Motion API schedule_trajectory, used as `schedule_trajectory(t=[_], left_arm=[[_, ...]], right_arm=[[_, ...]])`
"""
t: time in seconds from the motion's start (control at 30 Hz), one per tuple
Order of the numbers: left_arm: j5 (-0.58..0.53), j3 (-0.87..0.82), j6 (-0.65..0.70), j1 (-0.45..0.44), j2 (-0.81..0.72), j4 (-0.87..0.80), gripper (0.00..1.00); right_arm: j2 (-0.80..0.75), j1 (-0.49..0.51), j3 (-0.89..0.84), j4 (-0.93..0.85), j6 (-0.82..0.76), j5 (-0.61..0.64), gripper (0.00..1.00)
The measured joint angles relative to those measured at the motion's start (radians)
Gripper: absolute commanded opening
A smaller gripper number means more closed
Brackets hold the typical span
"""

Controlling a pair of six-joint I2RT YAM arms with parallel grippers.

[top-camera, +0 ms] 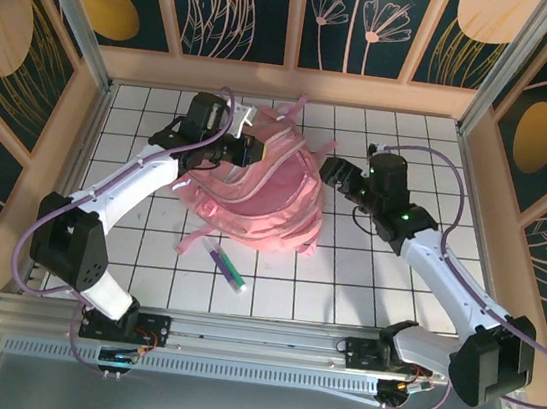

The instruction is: Pack the student bag

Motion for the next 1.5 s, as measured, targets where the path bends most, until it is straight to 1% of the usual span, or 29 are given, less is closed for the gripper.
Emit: schedule_trajectory(t=[0.07,0.17,0.2,0.27,0.33,0.4,0.53,0.63,0.73,0.77,0.83,0.93,1.03,1.13,1.2,1.27,1.37,1.47,1.5], left_arm=[[0.009,0.002,-0.026,0.004,-0.001,-0.001,0.39],[0.015,-0.004,-0.090,0.019,-0.019,-0.002,0.69],[0.002,-0.016,-0.116,0.029,-0.041,-0.006,0.75],[-0.032,-0.041,-0.151,0.045,-0.102,-0.027,0.80],[-0.088,-0.070,-0.178,0.058,-0.183,-0.053,0.76],[-0.173,-0.113,-0.216,0.065,-0.286,-0.078,0.69],[-0.308,-0.215,-0.275,0.071,-0.431,-0.124,0.61],[-0.386,-0.301,-0.334,0.079,-0.462,-0.168,0.57],[-0.435,-0.382,-0.396,0.092,-0.454,-0.208,0.49],[-0.447,-0.402,-0.420,0.098,-0.448,-0.221,0.47],[-0.464,-0.432,-0.463,0.113,-0.435,-0.231,0.47],[-0.481,-0.459,-0.534,0.142,-0.421,-0.231,0.48],[-0.478,-0.496,-0.591,0.182,-0.414,-0.189,0.47],[-0.465,-0.528,-0.628,0.207,-0.389,-0.137,0.44],[-0.443,-0.548,-0.640,0.211,-0.366,-0.089,0.43],[-0.417,-0.570,-0.656,0.211,-0.341,-0.035,0.42],[-0.376,-0.599,-0.692,0.211,-0.313,0.042,0.41],[-0.349,-0.610,-0.729,0.211,-0.293,0.093,0.39],[-0.344,-0.610,-0.737,0.211,-0.288,0.106,0.37]], right_arm=[[0.024,-0.003,0.024,-0.048,-0.058,-0.042,0.86],[0.085,-0.001,0.096,-0.121,-0.149,-0.092,0.85],[0.107,-0.002,0.127,-0.145,-0.177,-0.105,0.85],[0.145,-0.002,0.183,-0.182,-0.224,-0.122,0.85],[0.167,-0.002,0.225,-0.214,-0.266,-0.132,0.84],[0.185,-0.002,0.263,-0.242,-0.314,-0.136,0.83],[0.226,0.006,0.330,-0.290,-0.372,-0.131,0.81],[0.268,0.033,0.363,-0.309,-0.384,-0.117,0.79],[0.294,0.069,0.364,-0.325,-0.384,-0.120,0.78],[0.299,0.085,0.364,-0.331,-0.385,-0.121,0.78],[0.305,0.125,0.364,-0.340,-0.392,-0.119,0.78],[0.310,0.189,0.364,-0.345,-0.416,-0.106,0.78],[0.323,0.235,0.364,-0.351,-0.442,-0.095,0.78],[0.336,0.253,0.364,-0.357,-0.457,-0.081,0.77],[0.349,0.255,0.369,-0.365,-0.438,-0.045,0.77],[0.372,0.250,0.388,-0.383,-0.378,-0.006,0.75],[0.401,0.233,0.405,-0.384,-0.248,-0.009,0.72],[0.407,0.222,0.385,-0.352,-0.116,-0.060,0.63],[0.407,0.222,0.372,-0.332,-0.081,-0.083,0.59]])
